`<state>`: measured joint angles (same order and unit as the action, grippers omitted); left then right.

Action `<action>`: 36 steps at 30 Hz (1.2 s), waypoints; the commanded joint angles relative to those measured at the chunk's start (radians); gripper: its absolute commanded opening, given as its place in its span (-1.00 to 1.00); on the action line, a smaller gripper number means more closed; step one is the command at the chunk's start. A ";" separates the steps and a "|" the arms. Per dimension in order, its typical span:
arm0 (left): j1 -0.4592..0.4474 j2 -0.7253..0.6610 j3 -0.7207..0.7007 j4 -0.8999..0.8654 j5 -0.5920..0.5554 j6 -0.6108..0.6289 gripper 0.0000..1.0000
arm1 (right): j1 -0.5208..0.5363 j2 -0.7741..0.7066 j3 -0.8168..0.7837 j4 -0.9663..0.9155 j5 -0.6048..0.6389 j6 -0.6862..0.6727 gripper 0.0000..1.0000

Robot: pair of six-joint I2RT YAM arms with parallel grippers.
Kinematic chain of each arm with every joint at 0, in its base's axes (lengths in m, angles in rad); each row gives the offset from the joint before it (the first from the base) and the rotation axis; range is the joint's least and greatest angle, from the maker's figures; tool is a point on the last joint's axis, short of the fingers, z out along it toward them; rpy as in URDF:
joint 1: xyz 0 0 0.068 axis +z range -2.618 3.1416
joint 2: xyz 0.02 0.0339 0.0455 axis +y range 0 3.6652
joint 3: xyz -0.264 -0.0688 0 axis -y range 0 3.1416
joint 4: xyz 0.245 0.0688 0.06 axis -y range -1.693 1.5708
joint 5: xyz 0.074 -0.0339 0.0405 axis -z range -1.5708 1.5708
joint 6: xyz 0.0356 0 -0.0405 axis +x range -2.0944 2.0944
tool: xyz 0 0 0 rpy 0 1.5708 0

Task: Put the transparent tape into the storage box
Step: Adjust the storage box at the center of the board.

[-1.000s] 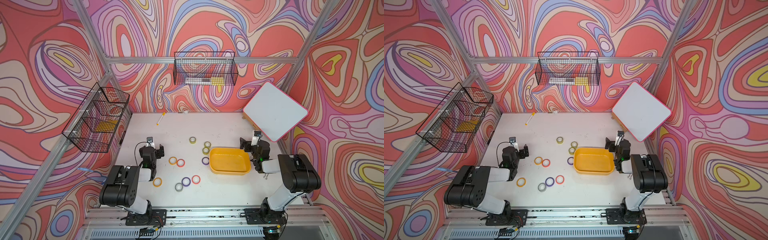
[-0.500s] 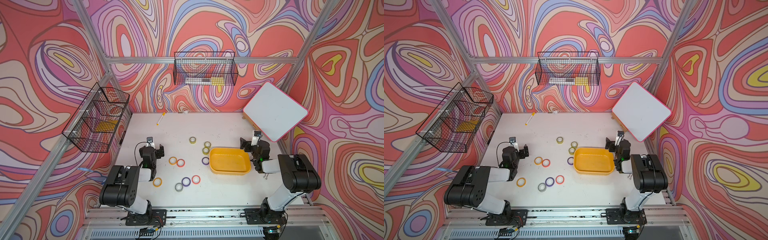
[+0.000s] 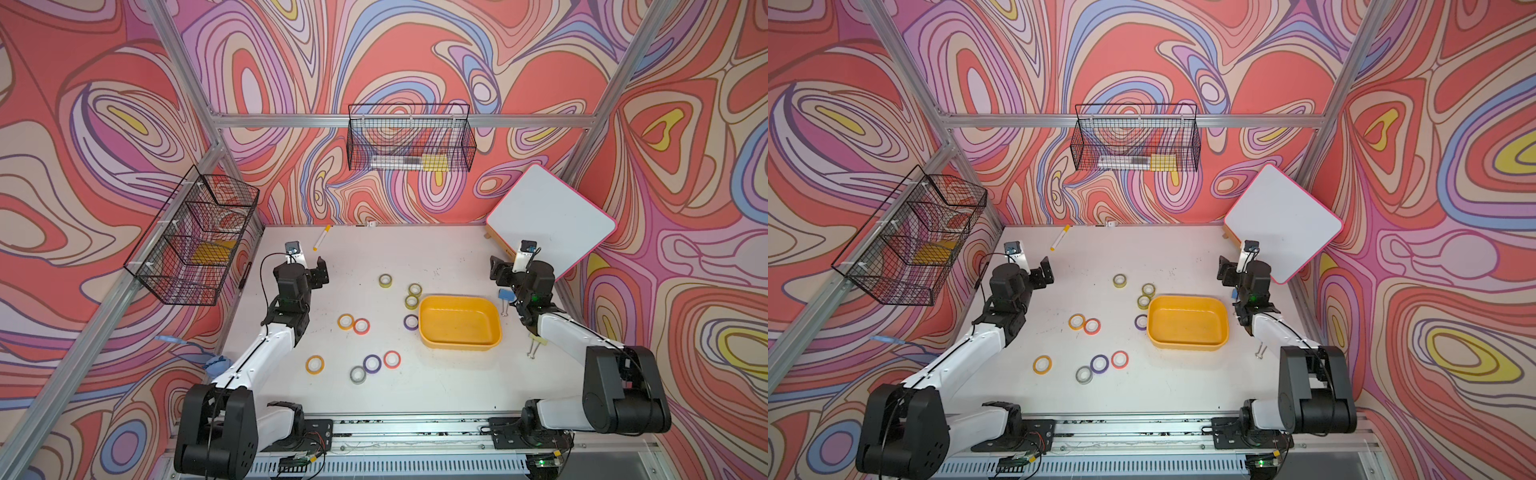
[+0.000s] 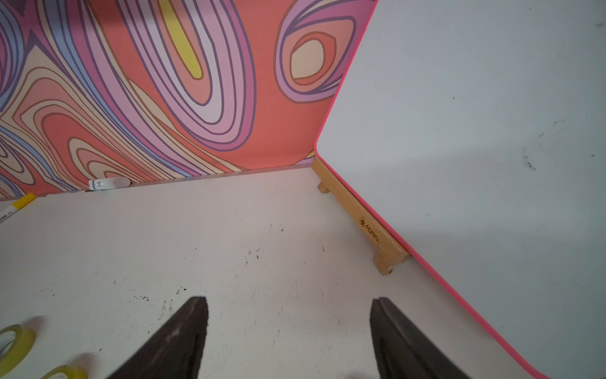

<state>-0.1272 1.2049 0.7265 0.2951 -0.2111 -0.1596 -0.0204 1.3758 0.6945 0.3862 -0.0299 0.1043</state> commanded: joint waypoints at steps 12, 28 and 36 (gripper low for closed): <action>-0.115 0.150 0.380 -0.767 0.168 -0.168 0.81 | 0.113 -0.069 0.283 -0.744 -0.068 0.065 0.49; -0.200 0.523 0.849 -1.177 0.240 -0.094 0.51 | 0.175 0.061 0.504 -1.197 -0.130 0.090 0.43; -0.238 0.787 1.117 -1.314 0.345 -0.099 0.65 | 0.174 0.088 0.514 -1.237 -0.147 0.092 0.42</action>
<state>-0.3412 1.9366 1.7855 -0.9150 0.0910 -0.2619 0.1478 1.4563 1.1858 -0.8204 -0.1658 0.1860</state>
